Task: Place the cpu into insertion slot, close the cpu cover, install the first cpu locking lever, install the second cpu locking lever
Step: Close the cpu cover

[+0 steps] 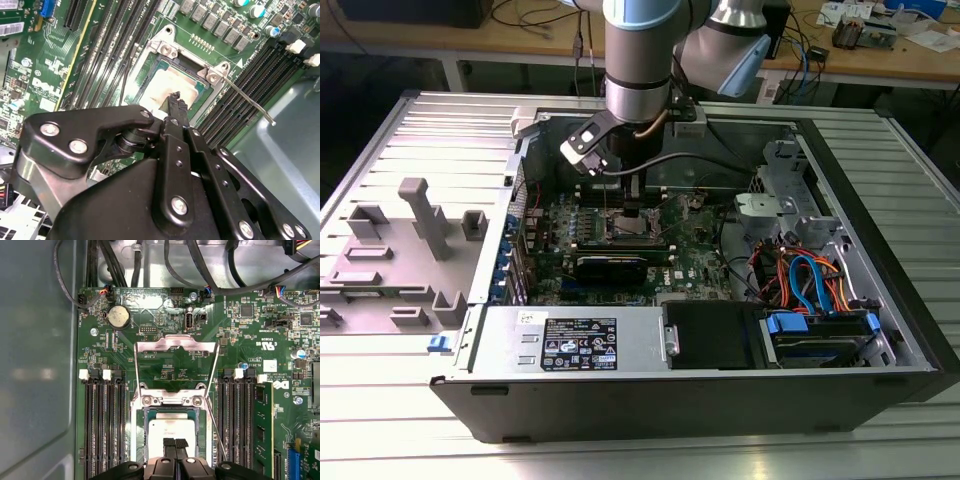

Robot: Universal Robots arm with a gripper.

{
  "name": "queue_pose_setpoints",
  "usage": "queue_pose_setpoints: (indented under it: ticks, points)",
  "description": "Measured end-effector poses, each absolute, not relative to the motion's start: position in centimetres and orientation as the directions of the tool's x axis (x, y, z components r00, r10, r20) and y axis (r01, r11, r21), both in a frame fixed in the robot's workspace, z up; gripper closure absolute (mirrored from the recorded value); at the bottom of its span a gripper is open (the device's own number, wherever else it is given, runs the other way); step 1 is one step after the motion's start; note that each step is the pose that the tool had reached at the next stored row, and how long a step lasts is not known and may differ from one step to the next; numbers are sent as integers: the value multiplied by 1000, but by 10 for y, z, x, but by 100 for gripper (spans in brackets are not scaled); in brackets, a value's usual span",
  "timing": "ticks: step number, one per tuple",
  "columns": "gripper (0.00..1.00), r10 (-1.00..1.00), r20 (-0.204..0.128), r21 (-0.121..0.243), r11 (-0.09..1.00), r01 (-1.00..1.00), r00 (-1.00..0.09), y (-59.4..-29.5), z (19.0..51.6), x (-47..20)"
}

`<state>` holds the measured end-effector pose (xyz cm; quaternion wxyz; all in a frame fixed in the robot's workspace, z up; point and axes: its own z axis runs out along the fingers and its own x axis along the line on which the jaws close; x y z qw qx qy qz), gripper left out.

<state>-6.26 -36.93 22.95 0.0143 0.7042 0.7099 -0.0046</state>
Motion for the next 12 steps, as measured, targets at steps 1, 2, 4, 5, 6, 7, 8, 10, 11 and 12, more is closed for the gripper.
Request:
queue_pose_setpoints:
  ticks: [1, 2, 4, 5, 6, 7, 8, 10, 11, 12]
  points:
    - [89, 1000, -27, 14, 8, 1000, -8, -369, 232, -63]
    - [89, 1000, -27, 14, 8, 1000, -8, -369, 234, -63]
    - [89, 1000, -28, 14, 8, 1000, -8, -369, 237, -63]
    - [89, 1000, -28, 14, 8, 1000, -8, -369, 238, -63]
    - [89, 1000, -29, 14, 8, 1000, -8, -369, 240, -63]
    - [89, 1000, -30, 14, 8, 1000, -8, -369, 242, -63]
    - [89, 999, -32, 14, 8, 1000, -8, -369, 247, -63]
    - [89, 999, -37, 14, 8, 1000, -8, -369, 260, -63]
    - [89, 999, -46, 14, 8, 1000, -8, -369, 263, -63]
    - [89, 998, -55, 13, 9, 1000, -8, -369, 264, -63]
